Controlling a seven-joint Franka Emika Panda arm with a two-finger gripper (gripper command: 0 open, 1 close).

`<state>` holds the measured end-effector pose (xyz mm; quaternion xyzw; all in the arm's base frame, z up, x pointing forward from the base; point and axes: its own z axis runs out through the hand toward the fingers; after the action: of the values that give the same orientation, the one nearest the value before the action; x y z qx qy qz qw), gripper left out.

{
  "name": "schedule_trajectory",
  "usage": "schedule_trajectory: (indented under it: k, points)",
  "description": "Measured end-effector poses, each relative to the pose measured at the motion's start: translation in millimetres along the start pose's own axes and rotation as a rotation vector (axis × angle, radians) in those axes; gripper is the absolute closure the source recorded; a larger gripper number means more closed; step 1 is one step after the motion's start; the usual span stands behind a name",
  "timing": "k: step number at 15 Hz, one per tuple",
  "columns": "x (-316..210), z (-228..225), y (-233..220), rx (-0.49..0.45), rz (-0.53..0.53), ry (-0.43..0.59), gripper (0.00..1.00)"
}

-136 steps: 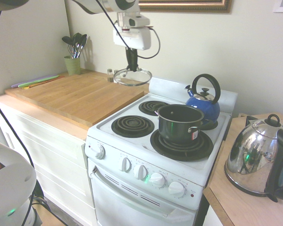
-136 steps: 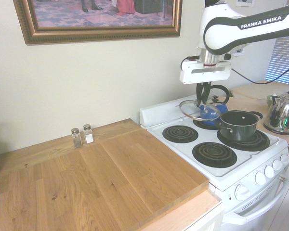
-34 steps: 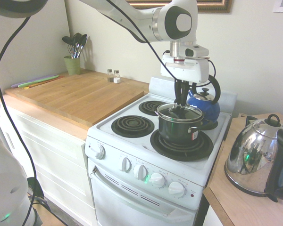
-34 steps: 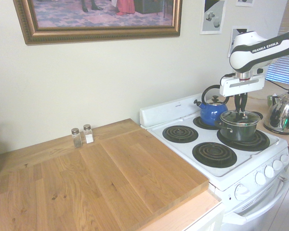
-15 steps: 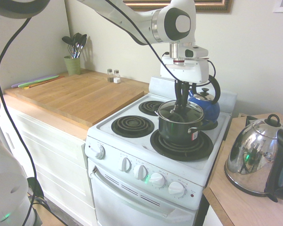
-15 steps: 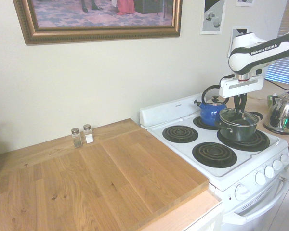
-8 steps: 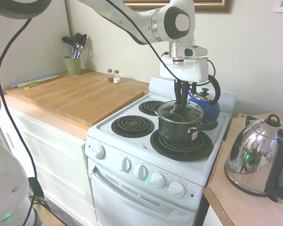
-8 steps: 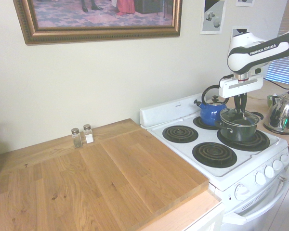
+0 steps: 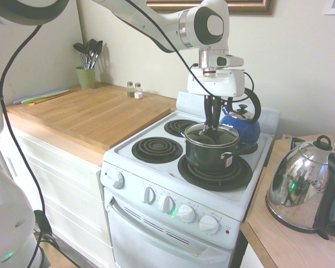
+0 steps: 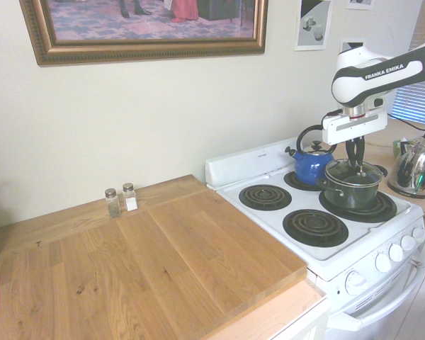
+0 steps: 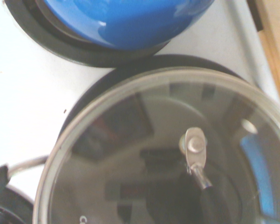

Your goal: Cover the lid of the pot

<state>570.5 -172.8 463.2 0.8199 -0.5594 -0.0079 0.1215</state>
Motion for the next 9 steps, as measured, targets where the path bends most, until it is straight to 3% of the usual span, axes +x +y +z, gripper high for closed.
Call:
schedule_trajectory:
  k: [5,6,9]
  points:
    - [0.8,0.3,-0.9,-0.001,0.001,0.0,1.0]
    - [0.8,0.3,-0.9,0.0,0.0,0.0,0.0]
    - [0.8,0.2,-1.0,0.002,0.001,-0.002,0.0]
